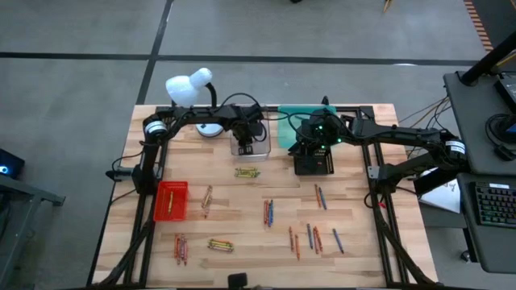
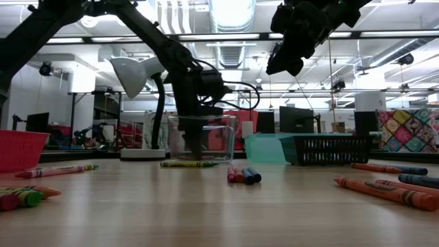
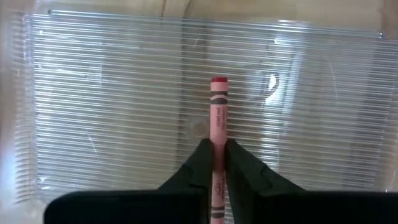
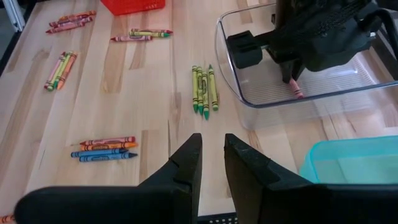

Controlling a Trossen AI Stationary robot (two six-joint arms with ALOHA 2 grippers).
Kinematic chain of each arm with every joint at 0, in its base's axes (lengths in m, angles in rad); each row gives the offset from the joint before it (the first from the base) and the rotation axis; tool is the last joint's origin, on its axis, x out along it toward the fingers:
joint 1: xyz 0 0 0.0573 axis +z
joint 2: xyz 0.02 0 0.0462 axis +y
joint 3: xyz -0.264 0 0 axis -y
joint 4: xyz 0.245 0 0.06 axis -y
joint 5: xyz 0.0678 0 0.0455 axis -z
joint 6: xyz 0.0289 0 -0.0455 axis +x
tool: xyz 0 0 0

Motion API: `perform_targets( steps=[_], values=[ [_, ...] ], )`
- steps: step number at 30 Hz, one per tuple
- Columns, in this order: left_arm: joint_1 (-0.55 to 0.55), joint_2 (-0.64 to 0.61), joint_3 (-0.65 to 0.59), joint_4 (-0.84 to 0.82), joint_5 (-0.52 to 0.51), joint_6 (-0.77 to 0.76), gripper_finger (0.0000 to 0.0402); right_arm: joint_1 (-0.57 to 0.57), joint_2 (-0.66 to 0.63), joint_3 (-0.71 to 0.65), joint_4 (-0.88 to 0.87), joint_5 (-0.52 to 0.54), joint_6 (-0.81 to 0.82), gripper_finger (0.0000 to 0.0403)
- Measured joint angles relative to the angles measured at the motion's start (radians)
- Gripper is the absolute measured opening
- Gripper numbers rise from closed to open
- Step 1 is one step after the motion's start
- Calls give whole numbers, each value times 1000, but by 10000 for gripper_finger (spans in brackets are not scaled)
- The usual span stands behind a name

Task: Sort crayons
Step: Put the red crayon into the black bin

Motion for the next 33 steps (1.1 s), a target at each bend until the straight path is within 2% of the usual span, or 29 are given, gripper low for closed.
perform_targets(
  steps=[9, 13, 16, 23, 29, 33],
  values=[
    [1, -104, 27, -19, 2, -22, 1, 1, 0, -23, 10, 0, 9, 59],
    [-8, -210, 26, 14, 5, -64, 1, 1, 0, -107, 130, 0, 8, 59],
    [-34, -303, -2, 74, 17, -98, 1, 1, 0, -201, 288, -5, 23, 59],
    [-154, -538, -186, 373, 51, -172, 0, 8, 0, -379, 751, -9, 97, 59],
    [-277, -679, -440, 799, 50, -218, 0, 47, 0, -442, 1117, -10, 72, 59],
    [-345, -714, -574, 1057, 50, -224, 0, 68, 0, -436, 1239, -9, 66, 60]
  ],
)
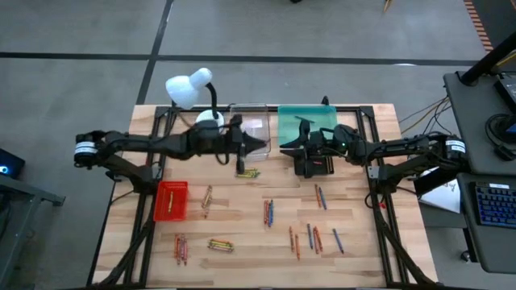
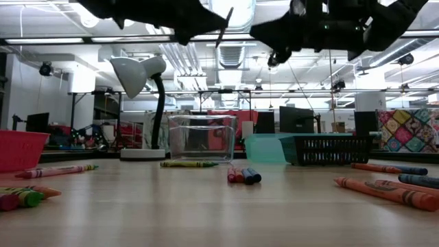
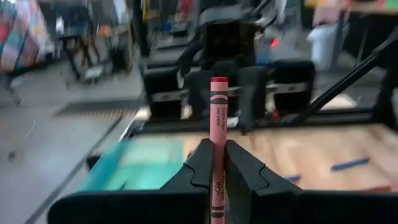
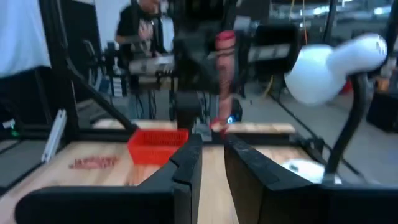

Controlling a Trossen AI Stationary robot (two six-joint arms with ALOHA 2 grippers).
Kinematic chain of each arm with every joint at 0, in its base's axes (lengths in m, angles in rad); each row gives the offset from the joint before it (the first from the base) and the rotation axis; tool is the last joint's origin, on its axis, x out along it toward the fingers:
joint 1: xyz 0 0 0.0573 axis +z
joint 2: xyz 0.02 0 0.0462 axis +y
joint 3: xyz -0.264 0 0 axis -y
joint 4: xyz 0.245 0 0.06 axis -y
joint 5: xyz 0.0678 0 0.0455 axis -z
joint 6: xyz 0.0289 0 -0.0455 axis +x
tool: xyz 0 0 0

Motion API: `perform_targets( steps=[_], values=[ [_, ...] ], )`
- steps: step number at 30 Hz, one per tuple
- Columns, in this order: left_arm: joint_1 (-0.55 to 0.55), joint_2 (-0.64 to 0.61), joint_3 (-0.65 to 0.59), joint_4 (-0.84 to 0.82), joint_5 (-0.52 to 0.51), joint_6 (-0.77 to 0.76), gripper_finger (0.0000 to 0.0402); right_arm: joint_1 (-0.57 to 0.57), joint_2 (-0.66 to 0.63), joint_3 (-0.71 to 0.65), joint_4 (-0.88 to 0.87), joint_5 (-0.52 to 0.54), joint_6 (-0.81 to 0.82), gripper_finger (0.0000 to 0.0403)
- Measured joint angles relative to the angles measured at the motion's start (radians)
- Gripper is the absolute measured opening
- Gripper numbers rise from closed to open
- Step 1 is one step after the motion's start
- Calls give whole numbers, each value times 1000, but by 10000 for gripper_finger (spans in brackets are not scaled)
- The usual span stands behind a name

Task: Sort crayons
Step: Put the red crayon into the black bin

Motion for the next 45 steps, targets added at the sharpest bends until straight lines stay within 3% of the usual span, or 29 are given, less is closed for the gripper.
perform_targets(
  steps=[8, 17, 36, 41, 45],
  values=[
    [-68, 3, -125, 208, -1, -36, 0, 49, 0, 39, 12, 0, -5, 118],
    [-75, 5, -141, 307, -46, -100, 0, 59, 27, 77, 13, 47, -7, 169],
    [-72, 6, -142, 302, -73, -80, 0, 65, 218, 292, 12, 0, -25, 167],
    [-72, 6, -142, 297, -73, -80, 0, 65, 222, 302, 10, 2, -21, 141],
    [-72, 6, -143, 298, -73, -80, 0, 65, 222, 304, 5, 7, -3, 96]
  ],
)
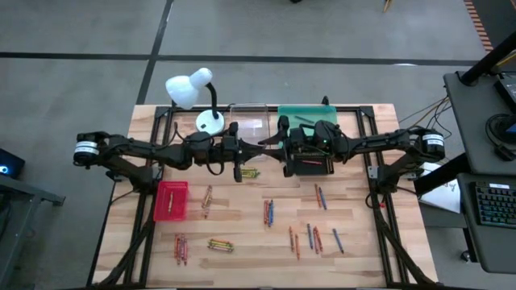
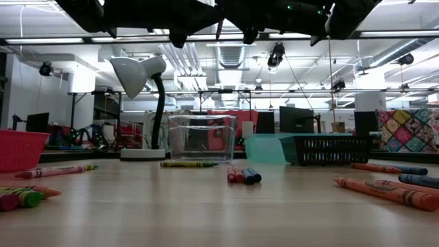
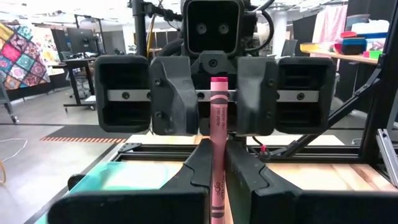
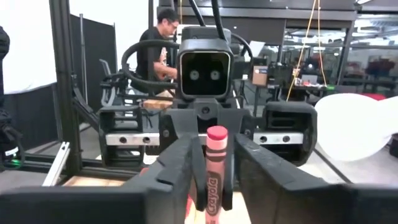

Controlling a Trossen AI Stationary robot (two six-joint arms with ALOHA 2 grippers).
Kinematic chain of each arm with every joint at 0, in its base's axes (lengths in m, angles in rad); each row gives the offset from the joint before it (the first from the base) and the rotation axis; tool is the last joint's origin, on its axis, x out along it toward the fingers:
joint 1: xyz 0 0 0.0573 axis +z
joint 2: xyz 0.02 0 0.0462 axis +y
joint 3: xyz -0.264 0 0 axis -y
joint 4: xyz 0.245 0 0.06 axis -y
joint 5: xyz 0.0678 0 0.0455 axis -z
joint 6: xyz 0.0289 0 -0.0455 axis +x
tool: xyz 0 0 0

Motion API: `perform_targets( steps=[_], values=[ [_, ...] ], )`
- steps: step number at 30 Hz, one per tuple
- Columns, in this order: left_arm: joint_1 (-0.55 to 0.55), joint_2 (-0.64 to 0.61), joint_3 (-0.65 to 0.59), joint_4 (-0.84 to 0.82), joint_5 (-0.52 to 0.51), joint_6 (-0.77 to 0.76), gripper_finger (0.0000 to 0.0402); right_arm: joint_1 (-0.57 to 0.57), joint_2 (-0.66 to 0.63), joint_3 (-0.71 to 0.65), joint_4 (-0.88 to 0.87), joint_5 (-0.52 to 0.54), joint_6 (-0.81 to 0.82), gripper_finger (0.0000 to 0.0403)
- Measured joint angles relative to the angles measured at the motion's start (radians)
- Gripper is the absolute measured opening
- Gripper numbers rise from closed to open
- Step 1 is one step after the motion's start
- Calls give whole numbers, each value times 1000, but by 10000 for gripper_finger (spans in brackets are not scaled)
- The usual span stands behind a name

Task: Sort crayons
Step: Put the red crayon into the black bin

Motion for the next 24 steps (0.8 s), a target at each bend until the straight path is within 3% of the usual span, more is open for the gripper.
perform_targets(
  steps=[5, 9, 13, 16, 19, 24],
  values=[
    [1, 0, 1, -2, -1, -6, 1, 0, 0, 1, -3, 2, 8, 22],
    [1, 0, 2, -5, -18, -25, 28, 0, -1, 8, -27, 1, 42, 17],
    [2, 0, 2, -15, -17, -29, 85, -5, -17, 20, -111, 2, 54, 16],
    [6, 0, 2, -40, -34, -30, 134, -21, -60, 60, -323, 2, 46, 15],
    [7, -13, 3, -105, -75, -30, 175, -44, -104, 122, -662, 11, 15, 15],
    [7, -39, 3, -250, -183, -30, 216, -67, -133, 232, -1255, 157, -4, 14]
  ],
)
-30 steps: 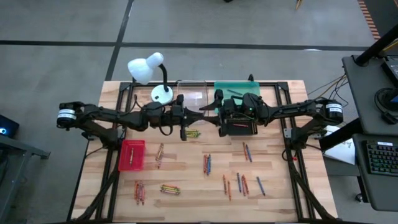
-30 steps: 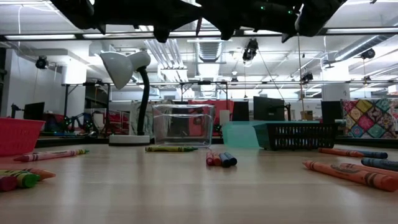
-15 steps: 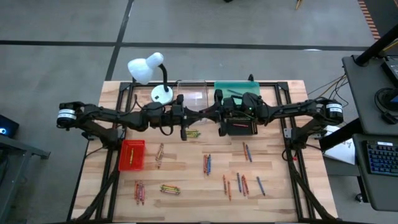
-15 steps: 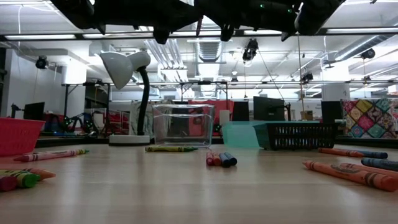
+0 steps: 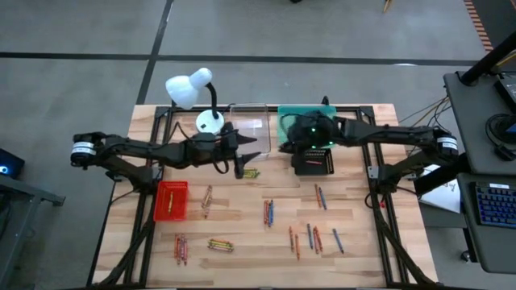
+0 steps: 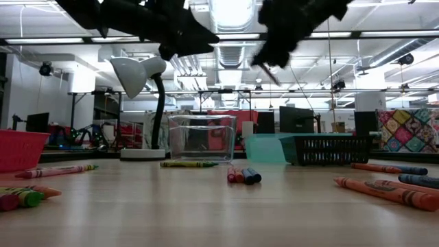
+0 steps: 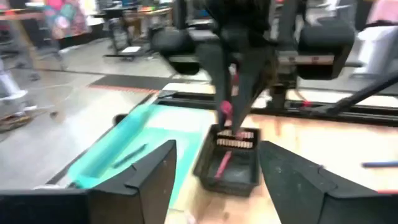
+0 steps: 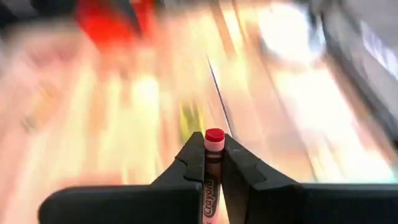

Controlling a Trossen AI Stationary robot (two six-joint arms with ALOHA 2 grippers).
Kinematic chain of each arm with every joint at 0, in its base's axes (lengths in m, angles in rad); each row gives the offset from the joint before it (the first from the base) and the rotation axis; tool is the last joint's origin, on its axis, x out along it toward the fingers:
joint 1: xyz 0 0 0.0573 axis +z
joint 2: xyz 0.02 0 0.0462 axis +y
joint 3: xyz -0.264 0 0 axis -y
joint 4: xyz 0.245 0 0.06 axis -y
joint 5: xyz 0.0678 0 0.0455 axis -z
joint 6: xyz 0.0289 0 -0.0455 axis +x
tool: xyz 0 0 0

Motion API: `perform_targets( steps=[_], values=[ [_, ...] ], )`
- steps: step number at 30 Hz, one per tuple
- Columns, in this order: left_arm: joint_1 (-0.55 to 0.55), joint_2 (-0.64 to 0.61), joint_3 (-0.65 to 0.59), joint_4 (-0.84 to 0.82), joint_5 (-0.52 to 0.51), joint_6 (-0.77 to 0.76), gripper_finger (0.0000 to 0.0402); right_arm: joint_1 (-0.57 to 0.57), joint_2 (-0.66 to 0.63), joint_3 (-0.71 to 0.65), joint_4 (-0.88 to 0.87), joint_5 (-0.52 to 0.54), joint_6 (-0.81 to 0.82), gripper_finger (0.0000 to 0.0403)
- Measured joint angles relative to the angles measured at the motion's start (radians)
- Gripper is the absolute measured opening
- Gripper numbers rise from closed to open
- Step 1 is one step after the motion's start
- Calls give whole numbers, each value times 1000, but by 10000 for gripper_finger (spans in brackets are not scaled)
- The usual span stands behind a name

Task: Sort crayons
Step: Put the red crayon into the black bin, then put the green crayon into the orange bin

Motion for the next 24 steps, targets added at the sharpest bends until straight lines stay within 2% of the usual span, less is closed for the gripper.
perform_targets(
  steps=[2, 5, 10, 16, 21, 24],
  values=[
    [0, -16, 0, -44, -29, -1, 224, -3, 15, 9, -210, 41, 24, 14],
    [0, -25, 0, -53, -37, -7, 228, -1, 39, -23, -345, 97, 54, 14],
    [0, -28, 2, -45, -36, -8, 225, -2, 41, -89, -309, 110, 59, 46],
    [0, -28, 2, -49, -36, -8, 220, -1, 41, -92, -303, 137, 72, 96],
    [-1, -28, 2, -63, -35, -8, 220, -1, 38, -85, -308, 143, 76, 115],
    [-5, -35, 2, -126, -35, -20, 220, 0, 20, -80, -307, 129, 78, 117]
  ],
)
